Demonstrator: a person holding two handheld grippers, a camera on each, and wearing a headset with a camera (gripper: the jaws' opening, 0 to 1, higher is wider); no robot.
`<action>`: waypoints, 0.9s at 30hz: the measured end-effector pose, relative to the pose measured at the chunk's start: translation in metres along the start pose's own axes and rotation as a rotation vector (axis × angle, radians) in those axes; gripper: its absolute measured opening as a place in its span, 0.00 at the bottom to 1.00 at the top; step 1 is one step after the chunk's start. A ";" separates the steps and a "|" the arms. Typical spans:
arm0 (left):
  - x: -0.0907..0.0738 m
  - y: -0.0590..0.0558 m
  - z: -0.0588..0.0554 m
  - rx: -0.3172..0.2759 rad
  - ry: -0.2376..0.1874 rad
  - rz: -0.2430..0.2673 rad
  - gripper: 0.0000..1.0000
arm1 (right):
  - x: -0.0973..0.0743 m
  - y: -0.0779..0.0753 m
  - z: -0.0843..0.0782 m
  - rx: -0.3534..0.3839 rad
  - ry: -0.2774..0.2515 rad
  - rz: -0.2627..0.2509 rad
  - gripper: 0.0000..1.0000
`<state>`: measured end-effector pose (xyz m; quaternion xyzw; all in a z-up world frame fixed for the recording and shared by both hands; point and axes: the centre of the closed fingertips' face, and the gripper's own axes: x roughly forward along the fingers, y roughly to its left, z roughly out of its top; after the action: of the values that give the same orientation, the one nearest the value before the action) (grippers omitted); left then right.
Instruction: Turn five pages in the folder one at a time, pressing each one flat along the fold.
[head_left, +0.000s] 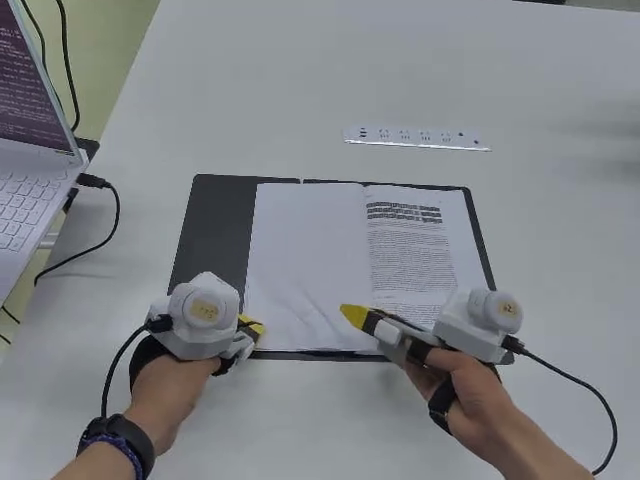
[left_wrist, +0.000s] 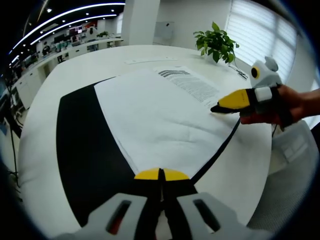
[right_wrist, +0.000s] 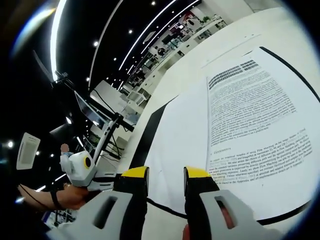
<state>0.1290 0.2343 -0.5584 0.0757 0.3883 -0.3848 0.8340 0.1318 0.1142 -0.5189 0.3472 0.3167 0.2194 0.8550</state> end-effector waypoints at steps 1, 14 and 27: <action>0.000 0.000 0.000 -0.012 -0.002 0.002 0.00 | 0.004 -0.001 0.004 0.003 -0.008 -0.002 0.23; 0.000 0.003 0.000 -0.110 -0.020 0.000 0.00 | 0.041 -0.036 0.039 0.028 -0.055 -0.079 0.02; 0.001 0.003 0.000 -0.107 -0.033 0.013 0.00 | 0.070 -0.050 0.075 0.039 -0.135 -0.095 0.00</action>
<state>0.1313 0.2355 -0.5590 0.0270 0.3939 -0.3590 0.8457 0.2405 0.0883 -0.5412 0.3625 0.2786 0.1486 0.8769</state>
